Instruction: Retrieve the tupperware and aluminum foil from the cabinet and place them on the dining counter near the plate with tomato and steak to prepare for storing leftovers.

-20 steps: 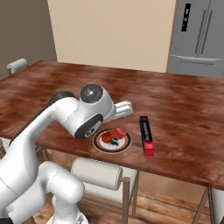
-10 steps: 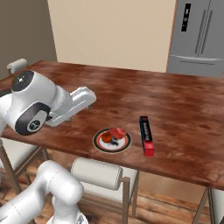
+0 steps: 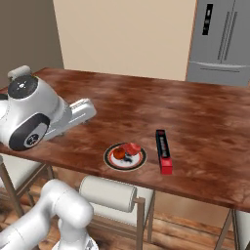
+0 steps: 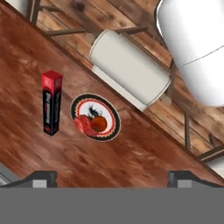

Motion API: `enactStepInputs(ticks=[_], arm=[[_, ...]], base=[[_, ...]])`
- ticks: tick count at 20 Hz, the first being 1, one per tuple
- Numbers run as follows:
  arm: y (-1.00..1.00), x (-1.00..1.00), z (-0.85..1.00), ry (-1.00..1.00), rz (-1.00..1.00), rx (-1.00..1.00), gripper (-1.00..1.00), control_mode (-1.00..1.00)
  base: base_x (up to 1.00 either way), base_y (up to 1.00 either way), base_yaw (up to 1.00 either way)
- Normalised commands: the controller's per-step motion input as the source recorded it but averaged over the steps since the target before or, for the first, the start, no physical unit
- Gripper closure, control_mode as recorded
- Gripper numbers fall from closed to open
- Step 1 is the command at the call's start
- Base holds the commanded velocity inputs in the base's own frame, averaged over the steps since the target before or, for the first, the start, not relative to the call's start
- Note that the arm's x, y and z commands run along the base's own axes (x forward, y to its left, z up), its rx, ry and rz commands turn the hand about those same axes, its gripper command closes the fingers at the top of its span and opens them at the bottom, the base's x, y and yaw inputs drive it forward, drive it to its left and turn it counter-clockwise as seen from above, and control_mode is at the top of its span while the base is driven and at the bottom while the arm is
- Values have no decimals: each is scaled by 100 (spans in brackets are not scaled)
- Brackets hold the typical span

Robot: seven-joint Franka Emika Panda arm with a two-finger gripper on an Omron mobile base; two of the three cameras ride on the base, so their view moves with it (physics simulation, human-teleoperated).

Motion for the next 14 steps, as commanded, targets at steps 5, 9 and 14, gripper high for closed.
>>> enactStepInputs(ticks=[5,9,14], arm=[[-25,-13,21,0,21,6,-100,-100],[-2,-25,24,0,44,-12,-100,-100],[-17,-21,0,-6,54,-19,-100,-100]], base=[[0,0,0],[0,0,0],[0,0,0]])
